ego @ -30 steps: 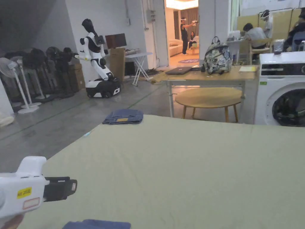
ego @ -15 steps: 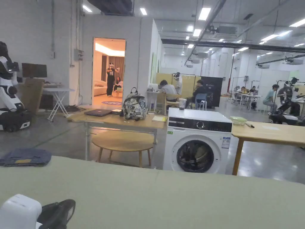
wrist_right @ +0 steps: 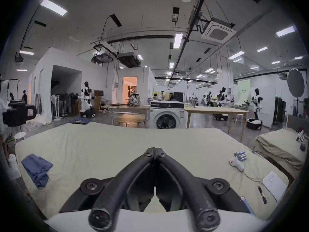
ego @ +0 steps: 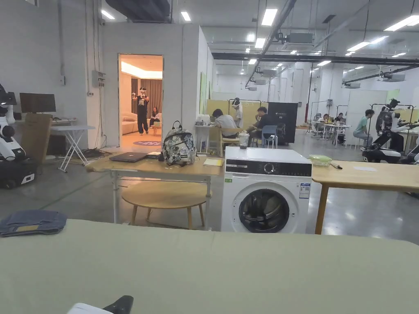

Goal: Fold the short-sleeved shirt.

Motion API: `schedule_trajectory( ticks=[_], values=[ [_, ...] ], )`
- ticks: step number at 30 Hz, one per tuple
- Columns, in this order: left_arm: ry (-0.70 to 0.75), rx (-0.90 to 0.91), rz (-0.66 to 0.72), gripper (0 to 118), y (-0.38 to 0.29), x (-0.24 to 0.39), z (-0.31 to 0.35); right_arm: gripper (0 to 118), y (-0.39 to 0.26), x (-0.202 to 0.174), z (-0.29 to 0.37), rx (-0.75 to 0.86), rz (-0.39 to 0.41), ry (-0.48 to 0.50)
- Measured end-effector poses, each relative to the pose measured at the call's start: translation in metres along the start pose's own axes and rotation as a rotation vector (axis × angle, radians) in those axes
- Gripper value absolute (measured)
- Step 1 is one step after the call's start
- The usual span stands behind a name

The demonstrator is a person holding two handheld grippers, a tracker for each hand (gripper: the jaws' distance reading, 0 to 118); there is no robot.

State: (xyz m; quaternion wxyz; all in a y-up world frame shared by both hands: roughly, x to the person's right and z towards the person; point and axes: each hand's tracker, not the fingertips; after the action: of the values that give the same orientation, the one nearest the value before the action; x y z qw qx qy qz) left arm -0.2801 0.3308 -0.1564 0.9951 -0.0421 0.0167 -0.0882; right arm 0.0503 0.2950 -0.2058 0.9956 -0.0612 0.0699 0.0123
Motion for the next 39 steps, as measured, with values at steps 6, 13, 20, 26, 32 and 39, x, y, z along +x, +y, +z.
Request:
schedule_trajectory(
  ticks=[6, 13, 20, 26, 32, 39],
  values=[
    [0.003, 0.031, 0.044, 0, 0.006, -0.004, 0.005, 0, 0.002, -0.005, 0.003, 0.000, 0.004, 0.007],
    [0.016, 0.037, 0.097, 46, 0.007, -0.012, 0.008, 55, 0.006, -0.008, 0.006, 0.016, 0.017, -0.003],
    [0.028, 0.075, 0.167, 99, 0.002, -0.019, 0.014, 109, 0.004, -0.013, 0.013, 0.077, 0.011, 0.018],
    [0.032, 0.099, 0.147, 100, 0.004, -0.018, 0.018, 109, 0.012, -0.011, 0.015, 0.091, -0.031, 0.053],
    [0.026, 0.083, 0.138, 100, 0.005, -0.013, 0.017, 109, 0.012, -0.012, 0.016, 0.072, -0.028, 0.050],
    [0.024, 0.073, 0.127, 100, 0.005, -0.010, 0.016, 109, 0.011, -0.012, 0.016, 0.056, -0.026, 0.045]
  ],
)
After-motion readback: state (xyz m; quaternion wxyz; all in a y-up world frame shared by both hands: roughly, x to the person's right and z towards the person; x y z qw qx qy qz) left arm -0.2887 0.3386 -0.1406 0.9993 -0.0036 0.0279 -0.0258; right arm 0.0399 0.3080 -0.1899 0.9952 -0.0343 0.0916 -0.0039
